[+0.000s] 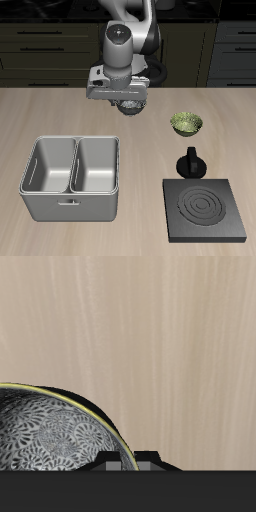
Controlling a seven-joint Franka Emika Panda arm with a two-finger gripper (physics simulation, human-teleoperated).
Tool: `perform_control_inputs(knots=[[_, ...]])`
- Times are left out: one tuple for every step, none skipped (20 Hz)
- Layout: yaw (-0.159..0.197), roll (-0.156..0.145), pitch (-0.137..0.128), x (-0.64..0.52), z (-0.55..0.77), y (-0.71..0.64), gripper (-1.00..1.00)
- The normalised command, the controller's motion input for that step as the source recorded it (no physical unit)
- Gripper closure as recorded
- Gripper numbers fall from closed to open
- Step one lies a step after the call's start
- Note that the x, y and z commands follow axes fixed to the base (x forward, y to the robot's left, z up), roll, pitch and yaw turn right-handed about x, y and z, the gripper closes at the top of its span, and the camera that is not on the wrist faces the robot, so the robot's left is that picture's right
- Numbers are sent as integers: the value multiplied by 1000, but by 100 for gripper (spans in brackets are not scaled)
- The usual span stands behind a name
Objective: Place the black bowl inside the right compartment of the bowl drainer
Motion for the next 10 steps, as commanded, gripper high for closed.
perform_control_inputs(knots=[[0, 0, 0, 0, 0, 0, 100], [109, -62, -302, -544, 1812, -208, 100], [12, -11, -95, -176, 747, -48, 100], [19, -8, -70, -114, 528, -35, 100], [29, -78, -73, -209, 707, -289, 100], [14, 1, -56, -84, 511, -47, 100], [12, -7, -26, -142, 427, -178, 100], [21, -46, -60, -157, 310, -116, 100], [43, 9, -92, -54, 495, -10, 100], [-4, -28, -36, -34, 425, -37, 100]])
